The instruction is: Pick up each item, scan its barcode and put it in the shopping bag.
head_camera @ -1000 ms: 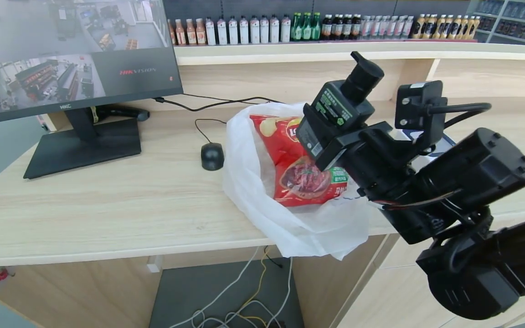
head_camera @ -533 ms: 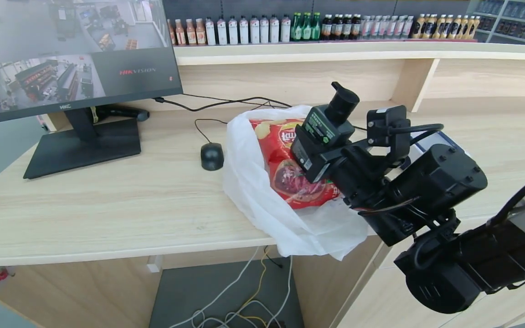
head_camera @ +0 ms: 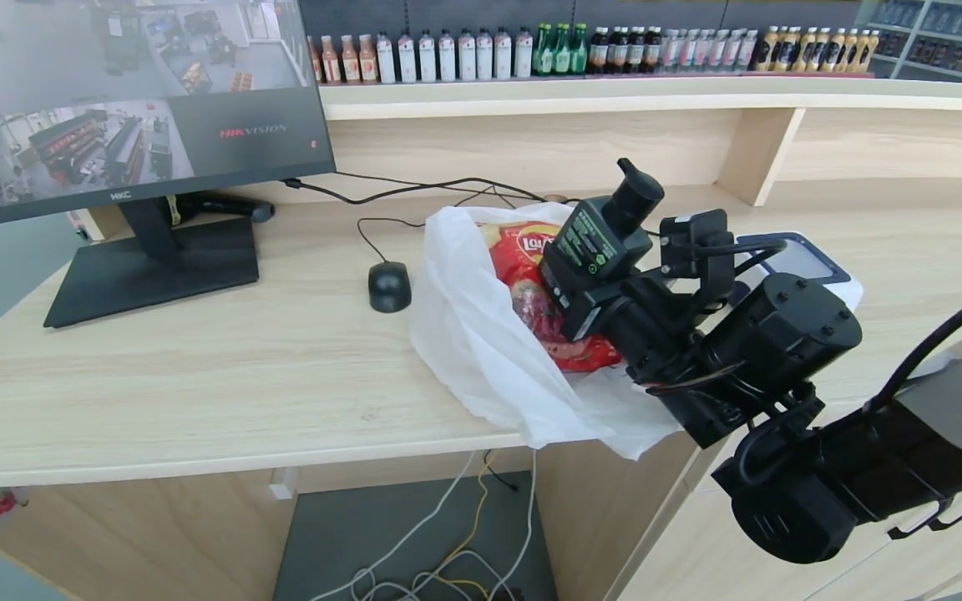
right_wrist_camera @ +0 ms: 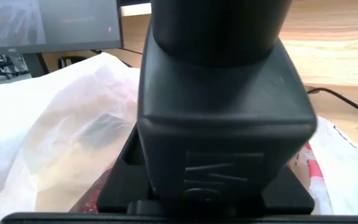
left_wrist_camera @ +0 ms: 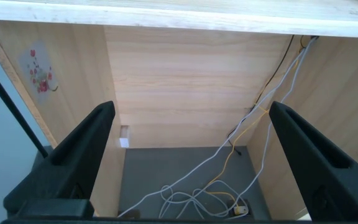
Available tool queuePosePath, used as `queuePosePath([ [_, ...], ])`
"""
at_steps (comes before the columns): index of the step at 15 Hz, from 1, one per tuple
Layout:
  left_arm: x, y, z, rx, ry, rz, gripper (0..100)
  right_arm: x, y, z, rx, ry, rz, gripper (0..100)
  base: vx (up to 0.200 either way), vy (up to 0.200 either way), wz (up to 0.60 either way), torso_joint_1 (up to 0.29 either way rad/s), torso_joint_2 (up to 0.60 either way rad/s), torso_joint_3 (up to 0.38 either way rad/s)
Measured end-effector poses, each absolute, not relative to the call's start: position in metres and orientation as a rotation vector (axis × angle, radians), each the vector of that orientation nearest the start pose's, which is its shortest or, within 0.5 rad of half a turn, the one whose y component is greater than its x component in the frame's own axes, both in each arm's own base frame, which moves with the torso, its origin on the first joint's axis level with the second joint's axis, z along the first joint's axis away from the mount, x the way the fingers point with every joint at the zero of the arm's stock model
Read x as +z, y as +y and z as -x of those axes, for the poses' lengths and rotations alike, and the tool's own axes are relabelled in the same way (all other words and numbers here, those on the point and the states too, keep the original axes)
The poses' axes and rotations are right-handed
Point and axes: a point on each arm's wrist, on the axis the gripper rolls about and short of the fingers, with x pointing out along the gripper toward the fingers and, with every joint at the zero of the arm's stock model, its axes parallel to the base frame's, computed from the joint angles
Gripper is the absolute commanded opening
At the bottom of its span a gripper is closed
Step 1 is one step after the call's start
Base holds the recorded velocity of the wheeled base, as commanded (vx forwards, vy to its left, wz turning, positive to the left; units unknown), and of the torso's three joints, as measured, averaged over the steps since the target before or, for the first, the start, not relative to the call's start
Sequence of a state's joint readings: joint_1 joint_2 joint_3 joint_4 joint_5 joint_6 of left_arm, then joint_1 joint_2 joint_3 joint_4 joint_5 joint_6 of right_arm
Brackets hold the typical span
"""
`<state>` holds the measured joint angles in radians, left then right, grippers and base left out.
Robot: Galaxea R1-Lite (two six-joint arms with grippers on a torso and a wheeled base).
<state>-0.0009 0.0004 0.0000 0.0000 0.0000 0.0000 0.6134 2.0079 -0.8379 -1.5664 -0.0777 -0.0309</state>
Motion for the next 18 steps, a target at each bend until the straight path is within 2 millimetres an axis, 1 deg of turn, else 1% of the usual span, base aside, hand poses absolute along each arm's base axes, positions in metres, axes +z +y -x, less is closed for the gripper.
queuePosePath([
  [2, 0.075, 0.000, 0.023, -0.001, 0.000, 0.000, 100, 0.188, 0.203, -0.292, 0.521, -0.404, -0.114, 0, 0.000, 0.000, 0.00, 0.000, 0.00, 0.000],
  [3, 0.075, 0.000, 0.023, -0.001, 0.000, 0.000, 100, 0.195, 0.202, -0.290, 0.523, -0.423, -0.136, 0, 0.000, 0.000, 0.00, 0.000, 0.00, 0.000],
  [4, 0.075, 0.000, 0.023, -0.001, 0.000, 0.000, 100, 0.204, 0.201, -0.288, 0.533, -0.445, -0.181, 0, 0.000, 0.000, 0.00, 0.000, 0.00, 0.000],
  [6, 0.075, 0.000, 0.023, 0.000, 0.000, 0.000, 100, 0.215, 0.201, -0.285, 0.553, -0.466, -0.255, 0, 0.000, 0.000, 0.00, 0.000, 0.00, 0.000],
  [8, 0.075, 0.000, 0.023, -0.001, 0.000, 0.000, 100, 0.219, 0.203, -0.284, 0.585, -0.396, -0.358, 0, 0.000, 0.000, 0.00, 0.000, 0.00, 0.000],
  [11, 0.075, 0.000, 0.023, -0.001, 0.000, 0.000, 100, 0.218, 0.203, -0.289, 0.578, -0.207, -0.638, 0, 0.000, 0.000, 0.00, 0.000, 0.00, 0.000],
  [12, 0.075, 0.000, 0.023, -0.001, 0.000, 0.000, 100, 0.219, 0.205, -0.293, 0.566, -0.150, -0.691, 0, 0.000, 0.000, 0.00, 0.000, 0.00, 0.000],
  [15, 0.075, 0.000, 0.023, -0.001, 0.000, 0.000, 100, 0.235, 0.212, -0.305, 0.544, -0.049, -0.783, 0, 0.000, 0.000, 0.00, 0.000, 0.00, 0.000],
  [18, 0.075, 0.000, 0.023, -0.001, 0.000, 0.000, 100, 0.255, 0.218, -0.315, 0.533, -0.001, -0.830, 0, 0.000, 0.000, 0.00, 0.000, 0.00, 0.000],
])
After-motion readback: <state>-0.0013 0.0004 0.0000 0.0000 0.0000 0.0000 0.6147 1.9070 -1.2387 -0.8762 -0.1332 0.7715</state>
